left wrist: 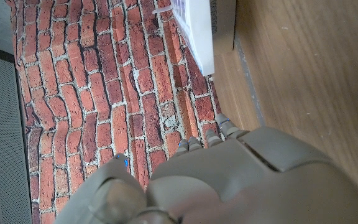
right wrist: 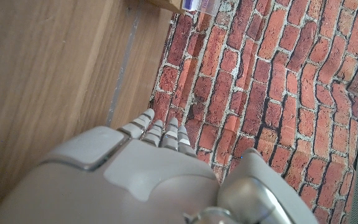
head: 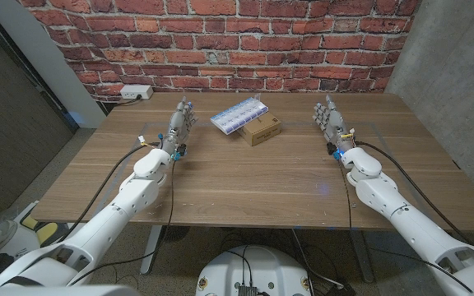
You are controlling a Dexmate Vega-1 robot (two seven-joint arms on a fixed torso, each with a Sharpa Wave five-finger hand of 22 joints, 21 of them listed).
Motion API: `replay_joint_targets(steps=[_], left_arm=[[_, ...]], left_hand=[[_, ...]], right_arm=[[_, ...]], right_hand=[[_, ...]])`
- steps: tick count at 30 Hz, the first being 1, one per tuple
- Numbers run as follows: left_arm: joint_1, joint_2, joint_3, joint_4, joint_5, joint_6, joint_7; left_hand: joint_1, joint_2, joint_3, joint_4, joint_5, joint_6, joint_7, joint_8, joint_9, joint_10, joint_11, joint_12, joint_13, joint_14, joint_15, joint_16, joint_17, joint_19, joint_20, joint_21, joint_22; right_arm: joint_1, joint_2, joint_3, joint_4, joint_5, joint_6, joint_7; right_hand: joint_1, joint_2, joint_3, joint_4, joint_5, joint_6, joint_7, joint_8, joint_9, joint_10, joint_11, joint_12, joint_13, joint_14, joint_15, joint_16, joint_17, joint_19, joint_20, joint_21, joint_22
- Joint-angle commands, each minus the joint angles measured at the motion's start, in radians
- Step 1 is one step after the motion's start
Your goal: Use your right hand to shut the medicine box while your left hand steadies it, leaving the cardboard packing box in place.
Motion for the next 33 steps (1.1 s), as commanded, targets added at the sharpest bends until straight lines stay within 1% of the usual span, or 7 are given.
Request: replay_joint_targets(steps=[1,7,8,15,22,29,33], left_arm=[[0.009,-0.086,-0.102,0.009,0.1,0.049,-0.081],[0.014,-0.114,-0.14,0.002,0.135,0.072,-0.119],[0.015,-0.119,-0.146,-0.001,0.138,0.077,-0.122],[0.036,-0.139,-0.178,-0.054,0.175,0.133,-0.096],[0.059,-0.133,-0.186,-0.127,0.237,0.201,-0.029],[0.082,-0.141,-0.197,-0.202,0.254,0.29,0.029],[0.088,-0.157,-0.212,-0.232,0.235,0.348,0.047]], left_hand=[[0.006,0.08,0.009,-0.002,0.005,-0.268,-0.001,0.007,0.004,-0.217,-0.003,0.006,0.005,-0.232,-0.055,0.007,0.002,-0.171,-0.104,0.004,0.002],[0.012,0.07,0.007,-0.01,0.009,-0.235,-0.001,0.018,0.004,-0.174,-0.004,0.021,0.005,-0.195,-0.049,0.017,0.0,-0.135,-0.071,0.016,0.0],[0.026,0.056,0.007,-0.022,0.01,-0.211,-0.006,0.024,0.005,-0.145,-0.003,0.029,0.005,-0.168,-0.043,0.021,-0.001,-0.108,-0.044,0.023,-0.002],[0.13,-0.002,0.01,-0.097,-0.003,-0.171,-0.022,0.023,0.006,-0.09,0.012,0.032,0.008,-0.089,0.019,0.023,0.0,-0.045,0.022,0.027,-0.008],[0.208,-0.046,0.005,-0.155,-0.027,-0.177,-0.016,0.019,0.011,-0.077,0.082,0.028,0.012,-0.076,0.069,0.018,0.004,-0.039,0.085,0.014,-0.006],[0.264,-0.087,-0.006,-0.199,-0.044,-0.154,0.039,0.03,0.017,-0.052,0.112,0.035,0.017,-0.04,0.074,0.028,0.007,0.006,0.099,0.018,-0.004],[0.308,-0.118,-0.019,-0.231,-0.063,-0.1,0.084,0.047,0.023,0.011,0.134,0.052,0.02,0.055,0.072,0.05,0.01,0.1,0.106,0.039,-0.005]], right_arm=[[-0.054,0.116,0.151,-0.041,-0.141,-0.088,0.07],[-0.057,0.165,0.196,-0.04,-0.199,-0.108,0.119],[-0.058,0.171,0.202,-0.04,-0.208,-0.113,0.124],[-0.055,0.207,0.239,-0.029,-0.244,-0.117,0.169],[-0.056,0.232,0.266,-0.018,-0.261,-0.108,0.206],[-0.062,0.248,0.29,-0.006,-0.265,-0.094,0.232],[-0.067,0.253,0.301,-0.003,-0.266,-0.087,0.243]], right_hand=[[0.008,0.001,0.007,-0.001,0.007,0.001,0.007,0.005,0.003,0.0,0.005,0.006,0.001,-0.008,0.001,0.005,0.002,0.002,-0.022,0.007,0.004],[0.009,0.001,0.007,-0.002,0.008,0.001,0.007,0.005,0.003,0.003,0.009,0.007,0.001,-0.007,0.001,0.005,0.002,0.002,-0.021,0.007,0.004],[0.01,0.001,0.007,-0.002,0.008,0.001,0.007,0.005,0.003,0.003,0.009,0.007,0.001,-0.007,0.001,0.005,0.002,0.002,-0.021,0.007,0.004],[0.012,0.001,0.008,-0.004,0.008,0.003,0.007,0.006,0.003,0.007,0.015,0.009,0.001,-0.003,0.004,0.007,0.002,0.004,-0.019,0.008,0.004],[0.015,0.002,0.009,-0.006,0.008,0.006,0.008,0.007,0.003,0.013,0.02,0.011,0.001,0.001,0.009,0.007,0.002,0.006,-0.016,0.009,0.004],[0.018,0.002,0.009,-0.007,0.008,0.008,0.007,0.008,0.003,0.018,0.018,0.012,0.001,0.003,0.01,0.008,0.002,0.007,-0.015,0.009,0.004],[0.019,0.002,0.009,-0.008,0.008,0.008,0.007,0.008,0.003,0.02,0.019,0.013,0.001,0.004,0.01,0.008,0.002,0.008,-0.015,0.009,0.004]])
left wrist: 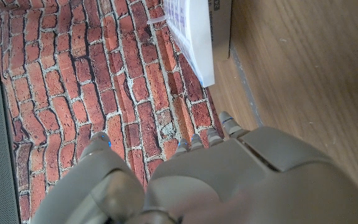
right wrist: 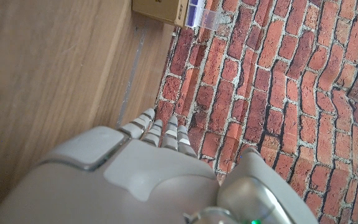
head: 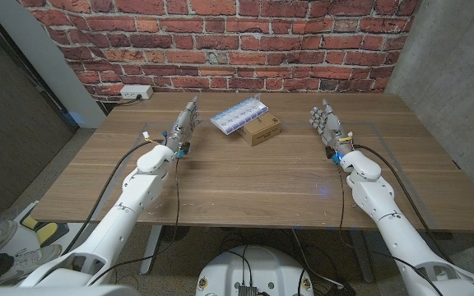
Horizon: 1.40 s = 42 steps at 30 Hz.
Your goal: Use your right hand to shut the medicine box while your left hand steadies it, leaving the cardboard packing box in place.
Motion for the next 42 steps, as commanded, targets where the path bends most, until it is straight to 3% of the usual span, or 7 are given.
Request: replay_joint_targets(steps=[1,7,13,22,29,36,42], left_arm=[[0.03,-0.029,-0.035,-0.108,0.01,0.143,0.069],[0.025,-0.039,-0.051,-0.124,-0.027,0.22,0.045],[0.011,-0.049,-0.063,-0.111,-0.052,0.254,0.004],[0.003,-0.071,-0.082,-0.11,-0.059,0.305,0.004],[0.0,-0.091,-0.105,-0.109,-0.082,0.365,0.001],[-0.016,-0.103,-0.124,-0.079,-0.108,0.401,-0.047],[-0.043,-0.114,-0.141,-0.031,-0.143,0.44,-0.12]], left_hand=[[0.045,-0.024,-0.009,-0.031,-0.017,-0.072,0.044,0.023,0.008,0.042,0.026,0.023,0.008,0.081,0.009,0.022,0.007,0.081,0.012,0.021,0.002],[0.088,-0.041,-0.017,-0.055,-0.037,-0.01,0.083,0.038,0.014,0.11,0.04,0.036,0.011,0.169,0.007,0.037,0.01,0.179,0.03,0.038,0.0],[0.14,-0.053,-0.021,-0.081,-0.052,0.066,0.158,0.057,0.017,0.193,0.063,0.052,0.013,0.26,0.015,0.052,0.012,0.277,0.038,0.051,-0.004],[0.161,-0.072,-0.033,-0.09,-0.059,0.104,0.19,0.061,0.018,0.255,0.102,0.064,0.017,0.326,0.029,0.064,0.014,0.341,0.021,0.054,-0.007],[0.157,-0.096,-0.055,-0.089,-0.057,0.125,0.196,0.06,0.02,0.288,0.134,0.069,0.022,0.368,0.05,0.069,0.015,0.389,0.006,0.053,-0.01],[0.157,-0.102,-0.07,-0.085,-0.051,0.172,0.195,0.07,0.022,0.341,0.133,0.084,0.027,0.428,0.045,0.081,0.016,0.446,-0.004,0.055,-0.011],[0.194,-0.086,-0.068,-0.092,-0.046,0.244,0.195,0.085,0.025,0.421,0.13,0.106,0.031,0.504,0.031,0.094,0.015,0.535,-0.008,0.061,-0.012]], right_arm=[[-0.012,0.033,0.044,0.013,-0.02,0.019,0.047],[-0.019,0.04,0.057,0.012,-0.021,0.027,0.056],[-0.022,0.045,0.064,0.013,-0.022,0.032,0.061],[-0.02,0.053,0.071,0.022,-0.021,0.045,0.07],[-0.018,0.057,0.073,0.026,-0.022,0.055,0.074],[-0.017,0.059,0.074,0.026,-0.025,0.056,0.074],[-0.016,0.062,0.076,0.032,-0.023,0.06,0.075]], right_hand=[[0.015,-0.002,0.005,-0.004,0.004,0.005,0.003,0.005,0.001,0.008,0.007,0.006,0.002,0.0,0.005,0.005,0.002,0.004,-0.011,0.009,0.004],[0.017,-0.003,0.005,-0.005,0.004,0.007,0.004,0.005,0.001,0.008,0.007,0.006,0.002,0.001,0.005,0.004,0.002,0.006,-0.011,0.01,0.004],[0.018,-0.003,0.005,-0.007,0.004,0.007,0.003,0.005,0.001,0.01,0.008,0.006,0.002,0.001,0.004,0.004,0.002,0.007,-0.011,0.01,0.004],[0.02,-0.004,0.005,-0.008,0.004,0.009,0.002,0.005,0.001,0.011,0.005,0.006,0.002,0.003,0.004,0.004,0.002,0.008,-0.011,0.01,0.004],[0.021,-0.005,0.005,-0.009,0.003,0.009,0.001,0.005,0.001,0.016,0.006,0.007,0.002,0.006,0.004,0.004,0.002,0.008,-0.01,0.01,0.004],[0.022,-0.006,0.004,-0.01,0.003,0.01,0.0,0.005,0.001,0.02,0.008,0.009,0.002,0.008,0.005,0.004,0.002,0.009,-0.01,0.01,0.004],[0.022,-0.007,0.003,-0.011,0.003,0.01,0.0,0.005,0.001,0.022,0.006,0.009,0.002,0.009,0.004,0.004,0.002,0.009,-0.01,0.011,0.004]])
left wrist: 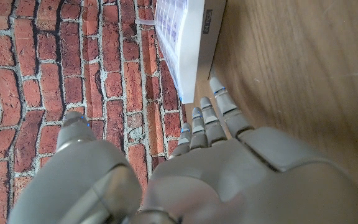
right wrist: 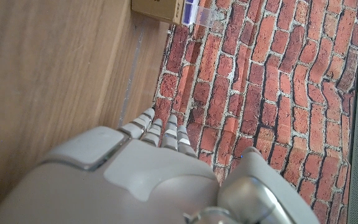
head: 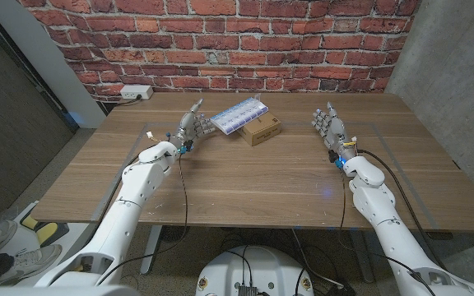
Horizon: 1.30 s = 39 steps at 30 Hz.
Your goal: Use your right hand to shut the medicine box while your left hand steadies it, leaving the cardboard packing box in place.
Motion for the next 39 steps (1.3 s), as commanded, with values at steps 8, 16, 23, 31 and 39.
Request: replay_joint_targets(steps=[8,16,23,31,39], left_arm=[[-0.055,-0.051,-0.049,0.097,-0.063,0.108,-0.133],[-0.072,-0.075,-0.061,0.12,-0.061,0.135,-0.148],[-0.099,-0.078,-0.054,0.132,-0.036,0.165,-0.159],[-0.137,-0.07,-0.033,0.156,-0.001,0.215,-0.19],[-0.159,-0.086,-0.032,0.17,0.036,0.251,-0.171]], left_hand=[[0.047,0.015,-0.005,-0.01,0.004,0.062,0.092,0.011,0.003,0.094,0.016,0.025,0.002,0.097,-0.002,0.019,-0.002,0.116,-0.001,0.018,0.001],[0.057,0.019,-0.015,-0.004,-0.002,0.127,0.092,0.022,0.002,0.159,0.026,0.03,-0.003,0.181,0.001,0.03,-0.007,0.194,0.001,0.017,0.0],[0.072,0.024,-0.025,0.0,-0.01,0.235,0.091,0.045,0.002,0.261,0.008,0.043,-0.009,0.272,-0.017,0.037,-0.009,0.28,-0.005,0.014,0.0],[0.108,0.014,-0.036,-0.009,-0.012,0.237,0.092,0.024,-0.003,0.234,0.021,-0.002,-0.014,0.245,-0.005,-0.006,-0.011,0.275,0.006,-0.025,0.0],[0.102,0.017,-0.047,0.001,-0.013,0.262,0.092,0.022,-0.002,0.287,0.01,0.001,-0.015,0.297,-0.01,-0.001,-0.009,0.31,0.007,-0.033,0.001]], right_arm=[[0.006,0.007,0.007,0.016,0.003,0.013,0.007],[0.01,0.009,0.011,0.023,0.005,0.016,0.008],[0.014,0.01,0.015,0.038,0.009,0.023,0.009],[0.017,0.014,0.023,0.058,0.016,0.042,0.013],[0.018,0.013,0.031,0.071,0.02,0.052,0.014]], right_hand=[[0.012,0.003,-0.001,-0.007,0.003,0.007,0.004,0.005,0.002,0.009,0.001,0.005,0.002,0.005,-0.001,0.004,0.002,0.01,-0.01,0.004,0.004],[0.012,0.003,-0.002,-0.007,0.003,0.008,0.002,0.005,0.002,0.011,0.0,0.005,0.002,0.006,-0.001,0.004,0.002,0.01,-0.01,0.004,0.004],[0.012,0.003,-0.002,-0.007,0.003,0.008,0.003,0.005,0.002,0.013,0.0,0.005,0.002,0.006,-0.001,0.004,0.003,0.01,-0.01,0.004,0.004],[0.011,0.003,-0.003,-0.007,0.003,0.009,0.002,0.005,0.002,0.015,0.0,0.005,0.002,0.011,-0.002,0.005,0.003,0.014,-0.008,0.005,0.004],[0.011,0.003,-0.004,-0.007,0.003,0.011,0.001,0.005,0.002,0.02,0.004,0.007,0.002,0.017,0.0,0.006,0.003,0.019,-0.007,0.007,0.004]])
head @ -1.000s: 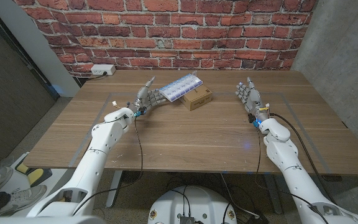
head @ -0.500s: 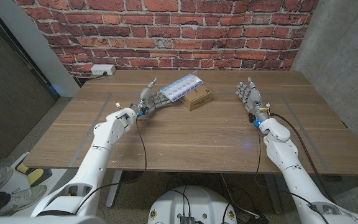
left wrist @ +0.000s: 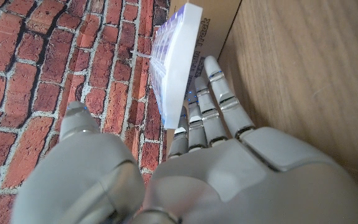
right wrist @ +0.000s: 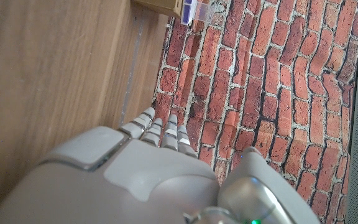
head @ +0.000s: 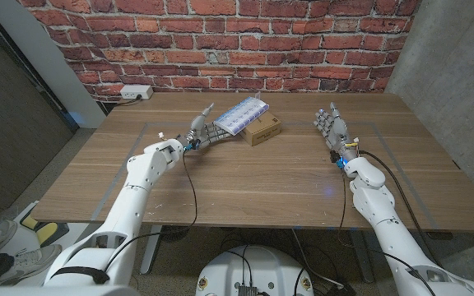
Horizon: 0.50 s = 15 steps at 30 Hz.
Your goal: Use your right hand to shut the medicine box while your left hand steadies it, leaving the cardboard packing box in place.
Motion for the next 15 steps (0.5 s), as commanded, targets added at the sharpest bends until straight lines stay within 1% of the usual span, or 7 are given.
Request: replay_joint_targets(steps=[1,5,8,9,11,13,15], left_arm=[[-0.045,-0.012,0.012,0.035,0.051,0.056,-0.01],[-0.063,-0.024,0.012,0.063,0.067,0.055,-0.017],[-0.072,-0.037,0.011,0.075,0.084,0.056,-0.002],[-0.076,-0.04,0.011,0.081,0.089,0.055,-0.001],[-0.077,-0.05,0.009,0.079,0.104,0.054,0.023],[-0.073,-0.071,0.0,0.065,0.12,0.059,0.077],[-0.071,-0.08,-0.004,0.053,0.132,0.068,0.109]], left_hand=[[0.0,0.006,-0.009,0.002,0.0,0.038,0.072,0.005,0.001,0.045,-0.007,0.002,0.002,0.054,-0.012,0.009,0.003,0.041,-0.002,-0.004,0.001],[0.012,0.016,-0.008,0.002,0.0,0.078,0.07,0.015,0.003,0.084,-0.021,0.008,0.002,0.085,-0.025,0.012,0.003,0.064,-0.007,-0.006,0.002],[0.043,0.033,0.001,-0.004,-0.002,0.134,0.068,0.028,0.006,0.142,-0.039,0.015,0.001,0.145,-0.045,0.02,0.003,0.102,-0.016,-0.007,0.003],[0.055,0.039,0.004,-0.006,-0.004,0.151,0.068,0.032,0.007,0.167,-0.038,0.02,0.001,0.163,-0.051,0.022,0.002,0.106,-0.019,-0.01,0.004],[0.095,0.054,0.017,-0.017,-0.008,0.202,0.065,0.045,0.009,0.192,-0.048,0.015,0.001,0.204,-0.072,0.024,0.002,0.145,-0.045,-0.008,0.004],[0.138,0.07,0.031,-0.026,-0.017,0.263,0.062,0.058,0.006,0.257,-0.074,0.022,0.001,0.259,-0.096,0.028,0.001,0.174,-0.053,-0.009,0.005],[0.178,0.083,0.045,-0.032,-0.025,0.332,0.055,0.075,0.005,0.307,-0.097,0.023,0.001,0.329,-0.126,0.038,0.0,0.202,-0.074,-0.009,0.006]], right_arm=[[0.003,0.002,0.011,0.022,0.008,0.019,0.002],[0.003,0.002,0.014,0.025,0.009,0.019,0.002],[0.002,0.001,0.016,0.026,0.01,0.02,0.001],[0.002,0.001,0.017,0.026,0.011,0.019,0.0],[0.002,0.0,0.017,0.027,0.01,0.018,-0.001],[0.003,0.001,0.019,0.03,0.01,0.02,-0.003],[0.004,0.0,0.02,0.033,0.011,0.019,-0.002]], right_hand=[[0.011,0.003,0.002,-0.002,0.003,0.006,0.006,0.005,0.002,0.01,0.004,0.007,0.002,0.009,-0.002,0.006,0.003,0.009,-0.005,0.007,0.004],[0.011,0.002,0.002,-0.002,0.003,0.007,0.006,0.005,0.002,0.011,0.003,0.007,0.002,0.01,-0.001,0.006,0.003,0.011,-0.005,0.007,0.004],[0.011,0.002,0.002,-0.002,0.003,0.007,0.006,0.005,0.002,0.012,0.002,0.007,0.002,0.011,-0.001,0.006,0.003,0.012,-0.005,0.007,0.004],[0.011,0.002,0.002,-0.002,0.003,0.007,0.005,0.005,0.002,0.012,0.003,0.007,0.002,0.012,-0.001,0.006,0.003,0.012,-0.005,0.007,0.004],[0.011,0.003,0.002,-0.002,0.003,0.007,0.005,0.005,0.002,0.013,0.003,0.007,0.002,0.012,0.0,0.006,0.003,0.012,-0.005,0.007,0.004],[0.011,0.003,0.002,-0.002,0.003,0.007,0.005,0.005,0.002,0.012,0.003,0.007,0.002,0.012,0.0,0.006,0.003,0.012,-0.005,0.007,0.004],[0.011,0.003,0.001,-0.002,0.003,0.007,0.005,0.005,0.002,0.015,0.003,0.008,0.002,0.012,0.0,0.006,0.003,0.012,-0.005,0.007,0.004]])
